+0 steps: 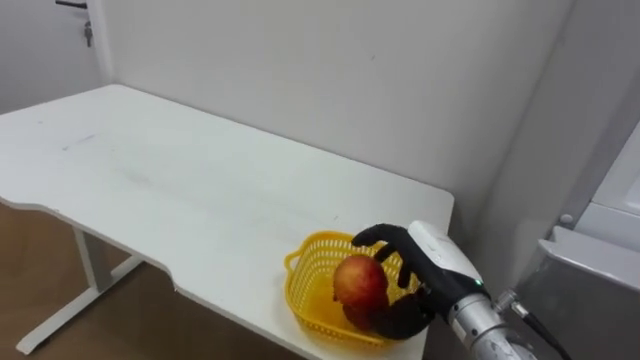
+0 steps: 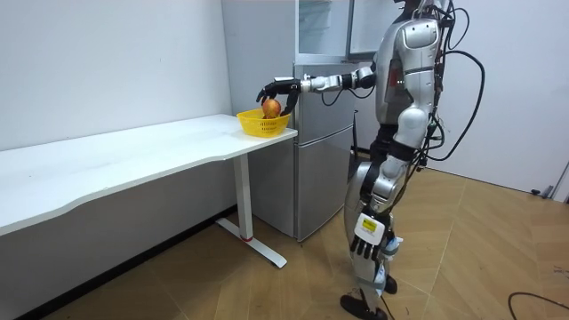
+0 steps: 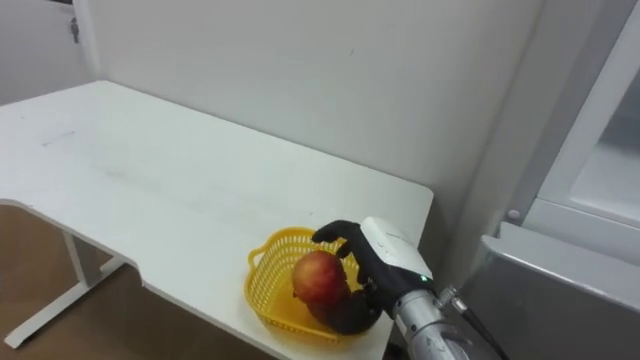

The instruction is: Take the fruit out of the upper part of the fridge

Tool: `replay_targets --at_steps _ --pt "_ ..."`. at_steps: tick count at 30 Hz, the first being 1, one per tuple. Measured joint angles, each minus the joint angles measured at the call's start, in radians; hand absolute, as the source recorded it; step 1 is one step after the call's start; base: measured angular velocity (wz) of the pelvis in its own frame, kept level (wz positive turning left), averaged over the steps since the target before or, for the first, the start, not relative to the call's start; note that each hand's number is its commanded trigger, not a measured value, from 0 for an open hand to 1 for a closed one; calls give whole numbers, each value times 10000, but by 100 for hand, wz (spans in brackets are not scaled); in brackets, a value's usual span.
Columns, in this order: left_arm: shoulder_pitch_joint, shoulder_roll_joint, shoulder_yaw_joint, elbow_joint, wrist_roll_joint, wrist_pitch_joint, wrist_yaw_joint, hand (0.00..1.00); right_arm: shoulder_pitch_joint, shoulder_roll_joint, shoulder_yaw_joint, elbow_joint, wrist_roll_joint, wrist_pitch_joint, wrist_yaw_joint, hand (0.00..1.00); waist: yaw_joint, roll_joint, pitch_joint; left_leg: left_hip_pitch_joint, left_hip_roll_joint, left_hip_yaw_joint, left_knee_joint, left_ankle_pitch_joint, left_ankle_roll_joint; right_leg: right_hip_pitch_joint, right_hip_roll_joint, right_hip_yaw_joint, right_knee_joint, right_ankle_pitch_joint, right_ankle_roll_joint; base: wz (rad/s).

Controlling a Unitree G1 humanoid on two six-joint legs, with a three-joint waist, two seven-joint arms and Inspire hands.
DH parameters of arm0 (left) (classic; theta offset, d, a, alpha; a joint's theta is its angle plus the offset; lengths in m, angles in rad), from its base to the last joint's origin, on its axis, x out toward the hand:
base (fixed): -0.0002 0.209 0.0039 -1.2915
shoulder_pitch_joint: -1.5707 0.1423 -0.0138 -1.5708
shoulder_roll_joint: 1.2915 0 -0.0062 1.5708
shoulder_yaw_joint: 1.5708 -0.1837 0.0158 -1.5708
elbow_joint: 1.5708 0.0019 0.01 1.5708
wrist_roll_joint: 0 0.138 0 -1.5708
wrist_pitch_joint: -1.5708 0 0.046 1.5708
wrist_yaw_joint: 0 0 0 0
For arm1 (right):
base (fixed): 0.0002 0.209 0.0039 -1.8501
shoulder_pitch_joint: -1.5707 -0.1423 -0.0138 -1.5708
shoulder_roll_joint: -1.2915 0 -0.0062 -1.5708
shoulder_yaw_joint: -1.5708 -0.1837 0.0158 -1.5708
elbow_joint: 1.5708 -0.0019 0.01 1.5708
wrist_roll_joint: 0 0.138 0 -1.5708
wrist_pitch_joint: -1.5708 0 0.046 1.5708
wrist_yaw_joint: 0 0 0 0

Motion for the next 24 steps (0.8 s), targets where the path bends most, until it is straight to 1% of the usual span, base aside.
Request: replay_targets --at_steps 5,7,11,16,24 --pt "3 13 4 0 7 1 -139 0 -1 -5 195 4 -39 2 0 0 3 -17 30 -1 5 -6 -7 -1 -1 -5 -2 2 -6 0 0 0" --pt "3 13 8 0 16 0 -159 0 -7 -6 208 5 -51 2 -1 0 10 -25 55 0 4 -6 -6 -1 -1 -7 -4 3 -8 0 0 0" --pt "-11 39 28 -5 93 -13 -159 0 -8 -6 217 6 -70 1 -7 0 7 -116 108 18 -4 -78 4 0 0 -7 -4 6 -16 0 0 0" --pt "11 55 32 -5 93 -20 -125 0 -8 -9 216 5 -58 -14 -31 0 25 -156 98 15 -13 -128 6 0 0 -4 -4 0 -15 0 0 0" --pt "27 61 32 -4 93 -23 -121 0 -8 -8 215 2 -3 -68 -82 0 35 -157 97 20 -15 -146 42 0 0 18 -14 6 -14 0 0 0"
